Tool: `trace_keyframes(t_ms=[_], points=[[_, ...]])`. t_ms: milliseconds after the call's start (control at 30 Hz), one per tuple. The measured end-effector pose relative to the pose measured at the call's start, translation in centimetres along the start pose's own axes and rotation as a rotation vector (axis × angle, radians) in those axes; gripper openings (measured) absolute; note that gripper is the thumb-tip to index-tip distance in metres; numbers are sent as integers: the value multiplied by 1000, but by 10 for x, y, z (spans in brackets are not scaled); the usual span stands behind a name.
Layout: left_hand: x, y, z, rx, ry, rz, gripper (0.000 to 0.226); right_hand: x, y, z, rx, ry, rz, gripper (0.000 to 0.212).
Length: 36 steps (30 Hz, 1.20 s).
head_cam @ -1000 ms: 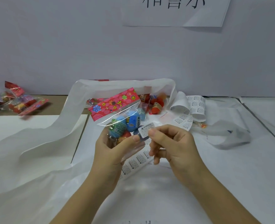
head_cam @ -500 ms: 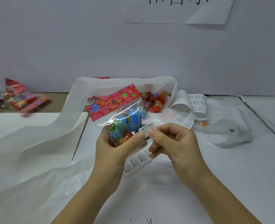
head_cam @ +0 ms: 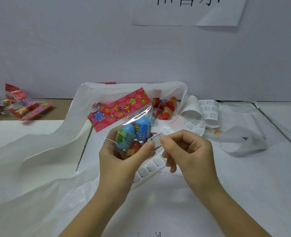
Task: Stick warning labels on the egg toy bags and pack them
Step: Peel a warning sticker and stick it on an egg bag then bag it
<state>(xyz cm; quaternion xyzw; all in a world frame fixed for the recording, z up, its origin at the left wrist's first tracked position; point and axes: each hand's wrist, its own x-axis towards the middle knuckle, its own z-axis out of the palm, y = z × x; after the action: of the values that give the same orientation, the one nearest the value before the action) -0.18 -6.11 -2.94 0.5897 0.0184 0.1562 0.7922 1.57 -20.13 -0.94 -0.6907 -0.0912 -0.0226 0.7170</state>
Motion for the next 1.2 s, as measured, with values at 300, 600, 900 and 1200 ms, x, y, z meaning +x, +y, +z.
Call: trace_keyframes(t_ms=[300,600,900,1200], points=[[-2,0,4,-18,-1,43,49,-1,5,-1,-273,190,-248,16],[-5,2,5,12,-20,39,51,7,5,-8,-143,-36,-25,37],[-2,5,2,-108,-14,-26,56,16,6,-11,207,-254,128,15],[1,10,1,-90,-46,-153,39,16,11,-10,162,-176,113,13]])
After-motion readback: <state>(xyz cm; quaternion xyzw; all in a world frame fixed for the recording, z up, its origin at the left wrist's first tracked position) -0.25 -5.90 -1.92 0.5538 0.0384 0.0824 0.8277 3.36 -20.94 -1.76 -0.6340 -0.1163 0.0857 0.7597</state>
